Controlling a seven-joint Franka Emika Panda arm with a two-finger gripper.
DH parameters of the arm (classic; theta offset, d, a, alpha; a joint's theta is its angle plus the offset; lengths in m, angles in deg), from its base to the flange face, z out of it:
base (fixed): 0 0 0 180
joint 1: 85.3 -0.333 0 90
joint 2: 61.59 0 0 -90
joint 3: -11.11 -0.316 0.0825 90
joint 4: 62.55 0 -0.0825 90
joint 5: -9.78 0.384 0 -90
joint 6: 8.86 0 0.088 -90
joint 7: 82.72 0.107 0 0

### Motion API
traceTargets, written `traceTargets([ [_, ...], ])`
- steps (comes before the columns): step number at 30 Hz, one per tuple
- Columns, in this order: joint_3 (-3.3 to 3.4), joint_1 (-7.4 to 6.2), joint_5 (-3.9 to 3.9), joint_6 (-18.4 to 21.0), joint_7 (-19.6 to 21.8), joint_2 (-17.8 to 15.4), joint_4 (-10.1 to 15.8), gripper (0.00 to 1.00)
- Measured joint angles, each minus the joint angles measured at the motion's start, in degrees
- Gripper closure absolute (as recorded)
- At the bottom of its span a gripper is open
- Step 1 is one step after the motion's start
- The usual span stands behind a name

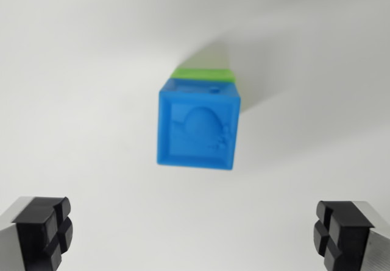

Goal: Stack cube

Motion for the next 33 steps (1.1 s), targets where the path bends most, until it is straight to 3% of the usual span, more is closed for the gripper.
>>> traceTargets([
  [13, 0.01, 0.0, -0.31, 6.7, 0.3, -3.6, -3.1, 0.0],
  [33, 0.06, 0.0, -0.49, 15.7, 0.5, -6.6, -9.1, 0.0],
])
